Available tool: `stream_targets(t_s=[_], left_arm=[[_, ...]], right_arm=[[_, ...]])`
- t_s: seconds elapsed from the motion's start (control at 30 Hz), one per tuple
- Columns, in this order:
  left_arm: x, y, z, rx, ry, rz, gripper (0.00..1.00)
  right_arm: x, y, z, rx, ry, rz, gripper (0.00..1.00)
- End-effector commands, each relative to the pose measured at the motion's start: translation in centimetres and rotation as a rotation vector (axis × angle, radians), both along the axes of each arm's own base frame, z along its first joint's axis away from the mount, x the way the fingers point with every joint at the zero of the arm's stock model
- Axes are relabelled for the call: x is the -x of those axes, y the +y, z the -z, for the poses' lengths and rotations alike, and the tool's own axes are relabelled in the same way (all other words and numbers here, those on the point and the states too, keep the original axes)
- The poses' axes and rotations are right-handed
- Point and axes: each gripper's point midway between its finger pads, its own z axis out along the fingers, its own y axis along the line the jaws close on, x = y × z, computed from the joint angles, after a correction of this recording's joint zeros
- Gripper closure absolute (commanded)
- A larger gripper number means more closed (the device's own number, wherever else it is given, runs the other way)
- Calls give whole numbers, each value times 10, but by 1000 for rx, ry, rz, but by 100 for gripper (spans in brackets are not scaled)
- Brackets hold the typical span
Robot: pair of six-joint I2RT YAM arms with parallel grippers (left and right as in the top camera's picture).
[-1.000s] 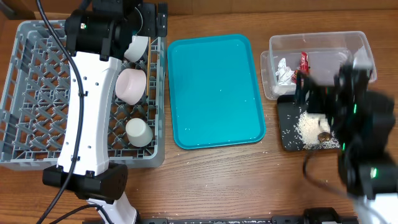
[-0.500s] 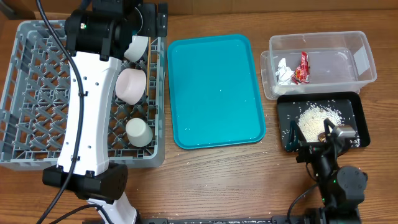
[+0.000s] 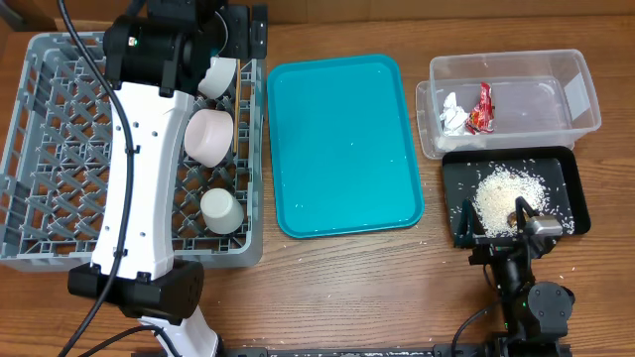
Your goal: Sort waste into correct bins and load items into the dishwasher
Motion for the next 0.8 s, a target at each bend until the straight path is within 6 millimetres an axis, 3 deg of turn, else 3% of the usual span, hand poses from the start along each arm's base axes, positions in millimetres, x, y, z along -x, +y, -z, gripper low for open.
stream_targets(t_s=[0.0, 0.77], left_arm=[[0, -4, 0, 6, -1, 8, 0], [0, -1, 1, -15, 2, 8, 0]], right_arm=[[0, -4, 1, 8, -8, 24, 0], [0, -4, 1, 8, -7, 24, 0]])
